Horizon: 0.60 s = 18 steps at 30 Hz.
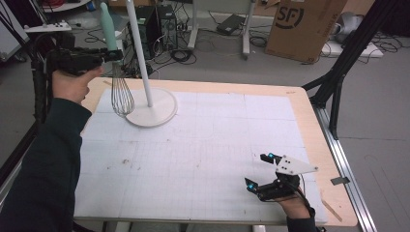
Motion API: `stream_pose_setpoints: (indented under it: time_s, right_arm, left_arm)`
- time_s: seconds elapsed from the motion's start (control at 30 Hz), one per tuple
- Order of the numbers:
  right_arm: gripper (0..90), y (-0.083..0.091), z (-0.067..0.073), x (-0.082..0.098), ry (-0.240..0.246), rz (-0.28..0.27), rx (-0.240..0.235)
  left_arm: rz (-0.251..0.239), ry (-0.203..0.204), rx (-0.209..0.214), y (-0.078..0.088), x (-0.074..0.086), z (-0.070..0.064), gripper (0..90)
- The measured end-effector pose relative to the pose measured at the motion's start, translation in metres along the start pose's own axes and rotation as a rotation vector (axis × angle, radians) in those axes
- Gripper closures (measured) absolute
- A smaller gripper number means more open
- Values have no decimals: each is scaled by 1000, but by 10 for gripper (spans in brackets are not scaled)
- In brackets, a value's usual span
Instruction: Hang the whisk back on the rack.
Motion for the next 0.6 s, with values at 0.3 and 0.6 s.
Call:
stream_pose_setpoints:
  time_s: [0.3,0.6]
  right_arm:
    - [4,3,-3,0,-6,-5,7]
    - [4,4,-5,1,-9,-3,8]
  left_arm:
    - [-35,18,-18,-9,-8,12,694]
    - [-5,8,-50,-16,-8,20,693]
Point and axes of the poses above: each handheld gripper's, and its own axes: y roughly backward along the jaws, x roughly out of its underside, z roughly to its left, the point moved 8 cm from there along -y, roughly forward along the jaws, and after that the axes turned 12 degrees about -y, right-handed, at the moved point
